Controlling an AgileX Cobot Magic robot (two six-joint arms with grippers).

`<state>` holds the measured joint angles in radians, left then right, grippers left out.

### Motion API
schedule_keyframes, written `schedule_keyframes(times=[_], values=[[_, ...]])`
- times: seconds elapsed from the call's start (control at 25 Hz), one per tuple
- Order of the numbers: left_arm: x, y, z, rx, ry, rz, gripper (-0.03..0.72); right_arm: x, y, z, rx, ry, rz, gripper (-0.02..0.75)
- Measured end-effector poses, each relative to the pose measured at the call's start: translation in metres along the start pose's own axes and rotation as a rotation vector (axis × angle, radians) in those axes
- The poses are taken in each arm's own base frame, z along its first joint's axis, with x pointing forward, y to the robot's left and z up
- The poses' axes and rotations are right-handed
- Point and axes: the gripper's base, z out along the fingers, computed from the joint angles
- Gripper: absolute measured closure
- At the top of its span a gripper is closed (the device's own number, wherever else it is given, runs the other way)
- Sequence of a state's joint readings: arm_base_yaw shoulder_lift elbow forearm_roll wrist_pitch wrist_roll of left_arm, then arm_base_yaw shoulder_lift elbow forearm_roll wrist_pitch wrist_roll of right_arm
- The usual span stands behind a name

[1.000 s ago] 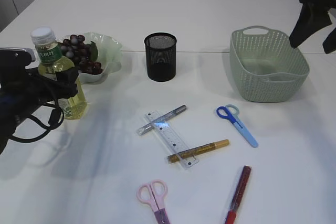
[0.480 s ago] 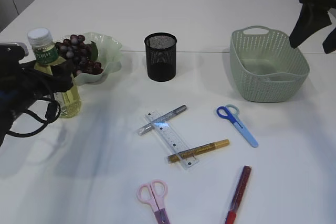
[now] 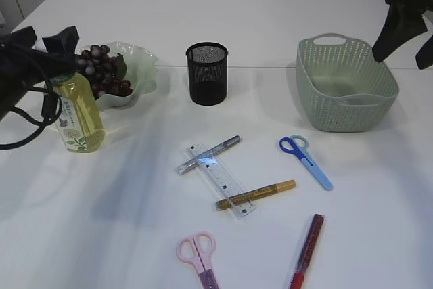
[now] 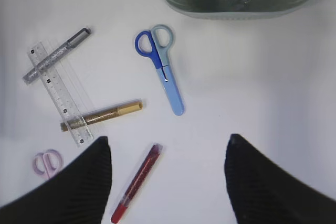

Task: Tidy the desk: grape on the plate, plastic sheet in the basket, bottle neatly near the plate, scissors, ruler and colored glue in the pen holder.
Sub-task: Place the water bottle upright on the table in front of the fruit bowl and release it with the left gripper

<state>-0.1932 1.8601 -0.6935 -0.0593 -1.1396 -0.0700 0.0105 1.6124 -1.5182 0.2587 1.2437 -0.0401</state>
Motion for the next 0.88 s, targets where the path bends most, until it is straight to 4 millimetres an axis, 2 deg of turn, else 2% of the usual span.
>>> schedule_keyframes(times=[0.24, 0.44, 0.8, 0.88], values=[[-0.031, -0.003, -0.006, 0.004, 0.010, -0.005, 0.135, 0.000, 0.000, 0.000, -0.002, 0.000, 0.001, 0.214], [-0.048, -0.006, -0.016, 0.016, 0.124, 0.004, 0.155, 0.000, 0.000, 0.000, -0.002, 0.000, 0.001, 0.214], [-0.114, -0.012, -0.057, 0.036, 0.165, 0.054, 0.164, 0.000, 0.002, 0.000, -0.018, -0.001, 0.005, 0.214], [-0.121, -0.012, -0.069, 0.032, 0.220, 0.053, 0.183, 0.000, 0.002, 0.000, -0.027, -0.001, 0.008, 0.214]])
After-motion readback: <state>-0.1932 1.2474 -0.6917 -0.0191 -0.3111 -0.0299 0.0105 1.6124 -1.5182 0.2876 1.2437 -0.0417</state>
